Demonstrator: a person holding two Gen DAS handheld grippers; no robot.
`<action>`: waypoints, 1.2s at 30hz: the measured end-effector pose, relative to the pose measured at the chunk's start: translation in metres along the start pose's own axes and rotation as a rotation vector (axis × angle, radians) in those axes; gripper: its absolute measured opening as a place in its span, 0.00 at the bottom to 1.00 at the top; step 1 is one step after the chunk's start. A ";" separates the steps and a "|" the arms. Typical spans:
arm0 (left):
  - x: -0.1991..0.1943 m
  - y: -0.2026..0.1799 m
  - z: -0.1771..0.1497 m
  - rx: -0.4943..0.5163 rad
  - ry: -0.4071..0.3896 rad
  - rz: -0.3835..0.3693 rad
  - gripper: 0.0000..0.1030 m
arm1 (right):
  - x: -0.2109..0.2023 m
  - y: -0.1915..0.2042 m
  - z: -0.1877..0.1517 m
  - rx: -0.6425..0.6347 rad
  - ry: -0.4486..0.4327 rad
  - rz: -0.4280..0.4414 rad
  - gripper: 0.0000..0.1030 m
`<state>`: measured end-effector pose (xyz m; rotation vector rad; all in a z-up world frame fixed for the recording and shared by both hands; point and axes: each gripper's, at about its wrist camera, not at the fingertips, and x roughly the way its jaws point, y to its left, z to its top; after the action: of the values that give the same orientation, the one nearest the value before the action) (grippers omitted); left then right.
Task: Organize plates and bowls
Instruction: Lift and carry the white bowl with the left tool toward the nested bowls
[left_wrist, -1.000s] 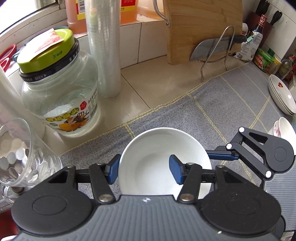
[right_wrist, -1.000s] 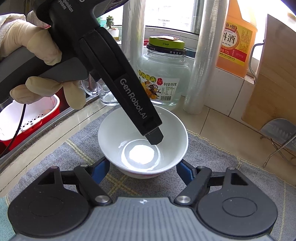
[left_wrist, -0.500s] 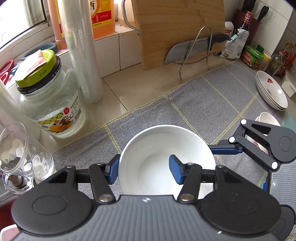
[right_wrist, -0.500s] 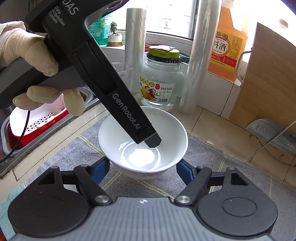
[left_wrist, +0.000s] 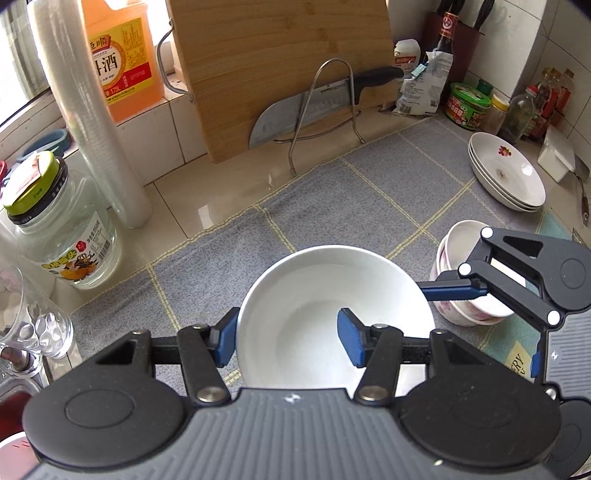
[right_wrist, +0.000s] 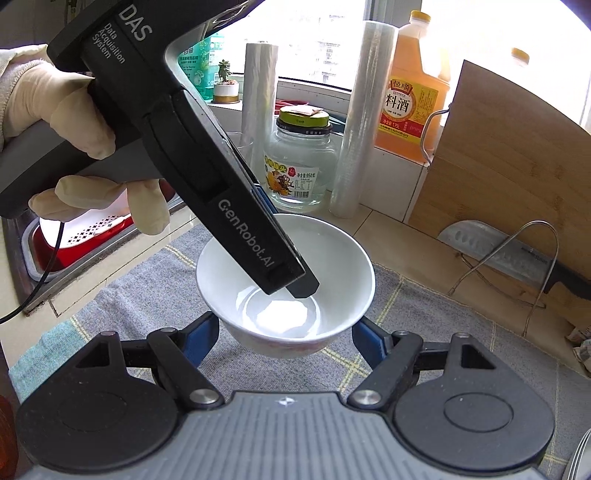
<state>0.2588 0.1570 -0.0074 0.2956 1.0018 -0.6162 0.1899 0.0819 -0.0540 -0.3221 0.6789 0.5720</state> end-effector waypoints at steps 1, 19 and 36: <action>-0.001 -0.006 0.001 0.006 0.000 -0.001 0.53 | -0.005 -0.002 -0.003 0.004 -0.002 -0.001 0.80; 0.008 -0.087 0.041 0.142 -0.010 -0.053 0.53 | -0.068 -0.047 -0.040 0.066 -0.024 -0.092 0.80; 0.033 -0.133 0.072 0.258 -0.006 -0.136 0.53 | -0.100 -0.078 -0.069 0.163 -0.013 -0.205 0.80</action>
<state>0.2405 0.0041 0.0073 0.4550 0.9419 -0.8725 0.1386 -0.0508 -0.0311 -0.2315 0.6664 0.3211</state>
